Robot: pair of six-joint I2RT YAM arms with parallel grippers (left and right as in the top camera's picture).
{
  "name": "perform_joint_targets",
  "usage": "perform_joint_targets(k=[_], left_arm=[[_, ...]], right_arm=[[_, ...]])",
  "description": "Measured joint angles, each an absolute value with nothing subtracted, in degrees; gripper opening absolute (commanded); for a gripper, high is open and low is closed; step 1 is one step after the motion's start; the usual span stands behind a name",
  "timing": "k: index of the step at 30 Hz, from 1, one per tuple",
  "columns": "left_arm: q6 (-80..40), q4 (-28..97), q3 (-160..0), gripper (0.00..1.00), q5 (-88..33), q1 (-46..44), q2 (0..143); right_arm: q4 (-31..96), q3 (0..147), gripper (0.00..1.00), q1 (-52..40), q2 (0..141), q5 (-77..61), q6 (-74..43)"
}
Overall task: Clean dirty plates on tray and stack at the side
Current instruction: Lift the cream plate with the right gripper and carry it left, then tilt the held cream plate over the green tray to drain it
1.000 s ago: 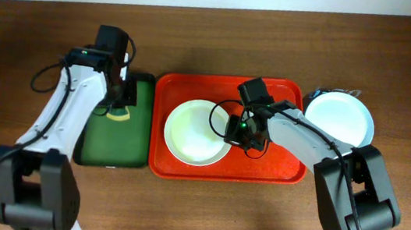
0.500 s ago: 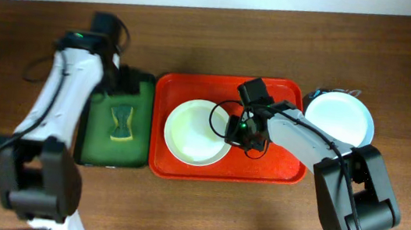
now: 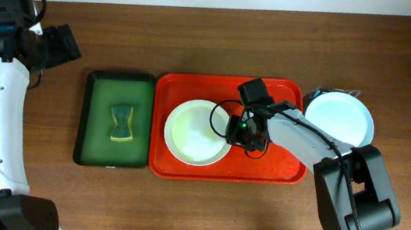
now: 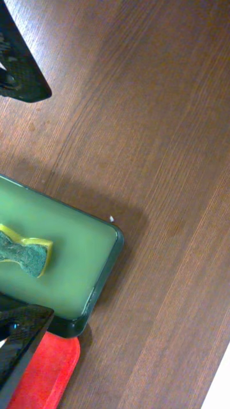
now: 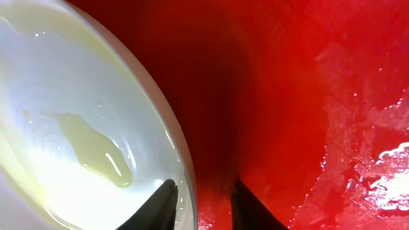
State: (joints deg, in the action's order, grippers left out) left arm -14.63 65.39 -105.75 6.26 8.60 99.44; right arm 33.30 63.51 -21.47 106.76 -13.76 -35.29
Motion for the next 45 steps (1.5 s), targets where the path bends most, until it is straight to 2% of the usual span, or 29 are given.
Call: perform_joint_targets(k=[9, 11, 14, 19, 25, 29, 33, 40, 45], left_arm=[[-14.6, 65.4, -105.8, 0.99, 6.3, 8.6, 99.4], [-14.6, 65.4, -105.8, 0.99, 6.3, 8.6, 99.4], [-14.6, 65.4, -105.8, 0.99, 6.3, 8.6, 99.4], [-14.6, 65.4, -105.8, 0.99, 6.3, 8.6, 99.4], [-14.6, 65.4, -105.8, 0.99, 6.3, 8.6, 99.4], [-14.6, 65.4, -105.8, 0.99, 6.3, 8.6, 99.4], [-14.6, 65.4, -105.8, 0.99, 6.3, 8.6, 99.4], [-14.6, 65.4, -105.8, 0.99, 6.3, 8.6, 99.4], [-14.7, 65.4, -105.8, 0.99, 6.3, 8.6, 99.4]], right_arm=[[33.9, 63.5, 0.29, -21.5, 106.8, -12.9, -35.3], [34.0, 63.5, 0.21, -21.7, 106.8, -12.8, -35.3], [34.0, 63.5, 0.04, -21.9, 106.9, -12.5, -35.2], [33.8, 63.6, 0.04, -21.8, 106.9, -13.1, -35.3], [46.0, 74.4, 0.04, -15.9, 106.8, -19.2, -31.4], [47.4, 79.1, 0.04, -16.1, 106.8, -19.6, -31.1], [43.2, 81.9, 0.04, -20.3, 106.8, -15.6, -33.3], [34.7, 82.1, 0.04, -37.8, 106.8, -0.1, -36.2], [31.4, 82.2, 0.04, -46.3, 106.8, 12.6, -36.3]])
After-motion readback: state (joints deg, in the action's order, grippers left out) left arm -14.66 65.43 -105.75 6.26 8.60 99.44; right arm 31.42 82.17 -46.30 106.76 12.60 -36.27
